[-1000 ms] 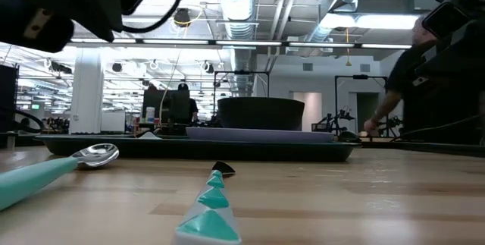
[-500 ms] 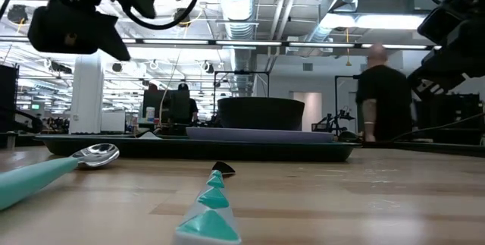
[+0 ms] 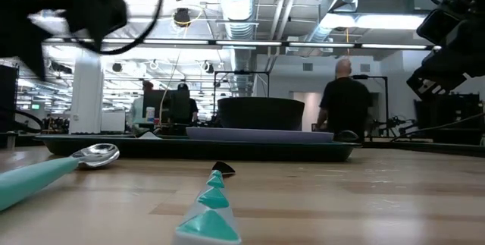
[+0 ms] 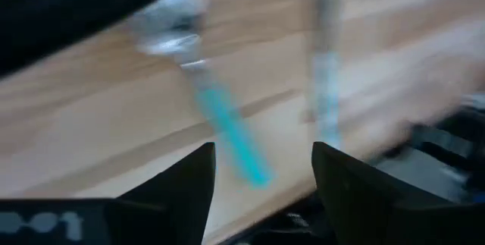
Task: Set up tray
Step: Put the blue spoon on the black napkin to the right of the violet fork
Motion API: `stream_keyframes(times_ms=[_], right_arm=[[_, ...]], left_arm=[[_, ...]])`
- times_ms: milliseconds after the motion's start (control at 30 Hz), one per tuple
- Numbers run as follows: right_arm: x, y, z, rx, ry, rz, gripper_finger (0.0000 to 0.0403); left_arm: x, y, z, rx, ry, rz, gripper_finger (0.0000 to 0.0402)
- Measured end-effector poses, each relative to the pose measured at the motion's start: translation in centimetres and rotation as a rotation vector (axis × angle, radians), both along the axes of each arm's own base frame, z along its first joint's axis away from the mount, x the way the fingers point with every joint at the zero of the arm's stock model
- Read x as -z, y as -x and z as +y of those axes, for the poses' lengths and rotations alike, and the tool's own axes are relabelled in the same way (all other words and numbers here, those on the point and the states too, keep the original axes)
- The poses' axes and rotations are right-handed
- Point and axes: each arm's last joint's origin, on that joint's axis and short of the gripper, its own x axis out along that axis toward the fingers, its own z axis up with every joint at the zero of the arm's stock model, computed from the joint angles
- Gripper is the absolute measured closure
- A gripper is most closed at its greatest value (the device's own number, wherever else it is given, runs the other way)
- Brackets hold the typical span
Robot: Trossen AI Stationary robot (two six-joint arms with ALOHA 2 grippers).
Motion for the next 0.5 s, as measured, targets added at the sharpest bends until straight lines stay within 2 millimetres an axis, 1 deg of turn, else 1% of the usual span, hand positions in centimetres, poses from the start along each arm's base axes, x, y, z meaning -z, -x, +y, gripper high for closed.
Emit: stream_keyframes(times_ms=[167,367,500], right_arm=[[0.1,-0.1,0.0,0.0,0.004,0.016,0.0349],[0.3,-0.2,0.0,0.0,0.007,0.034,0.0349],[0.3,-0.2,0.0,0.0,0.007,0.033,0.0349]], left_arm=[[1.3,-1.3,-1.1,-0.076,0.02,0.141,0.0196],[3.2,-4.1,-2.2,-0.139,0.013,0.215,0.0196],[4.5,-4.7,-2.5,-0.18,-0.055,0.411,0.0196]])
